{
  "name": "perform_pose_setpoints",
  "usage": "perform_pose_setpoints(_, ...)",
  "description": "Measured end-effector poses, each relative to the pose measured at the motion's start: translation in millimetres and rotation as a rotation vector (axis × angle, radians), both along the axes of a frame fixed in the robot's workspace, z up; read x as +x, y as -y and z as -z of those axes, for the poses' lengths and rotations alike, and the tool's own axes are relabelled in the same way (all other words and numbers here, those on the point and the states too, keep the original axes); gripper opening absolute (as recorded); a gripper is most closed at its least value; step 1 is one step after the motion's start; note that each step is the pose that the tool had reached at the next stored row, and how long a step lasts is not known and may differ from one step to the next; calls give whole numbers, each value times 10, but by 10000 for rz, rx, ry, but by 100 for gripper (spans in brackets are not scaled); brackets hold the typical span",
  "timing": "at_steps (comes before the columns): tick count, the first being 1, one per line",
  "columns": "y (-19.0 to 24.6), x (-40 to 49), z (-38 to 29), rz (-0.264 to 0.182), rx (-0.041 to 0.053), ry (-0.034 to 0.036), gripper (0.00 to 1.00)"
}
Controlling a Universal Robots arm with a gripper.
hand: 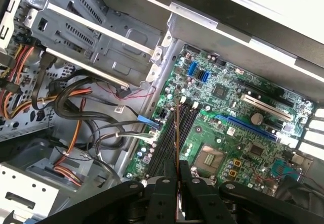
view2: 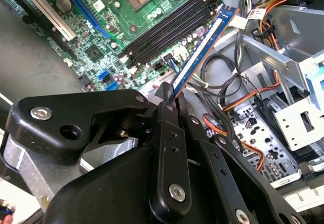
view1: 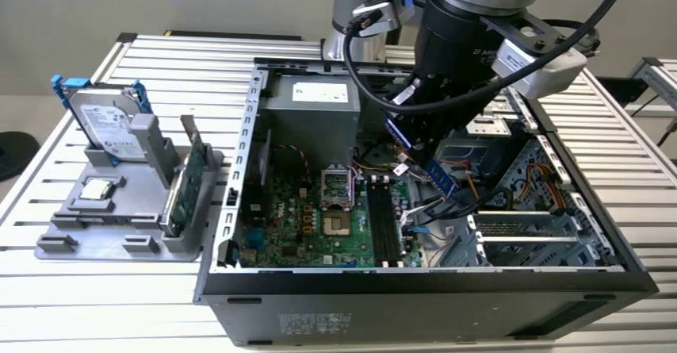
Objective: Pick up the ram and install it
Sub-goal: 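Insert the ram into the slot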
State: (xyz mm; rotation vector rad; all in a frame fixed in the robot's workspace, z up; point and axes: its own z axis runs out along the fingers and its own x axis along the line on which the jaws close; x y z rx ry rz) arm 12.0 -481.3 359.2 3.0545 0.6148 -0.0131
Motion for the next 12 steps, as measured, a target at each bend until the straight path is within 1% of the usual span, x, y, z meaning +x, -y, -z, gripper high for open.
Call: perform_pose_setpoints(12,0,0,5,345,-1,0,0)
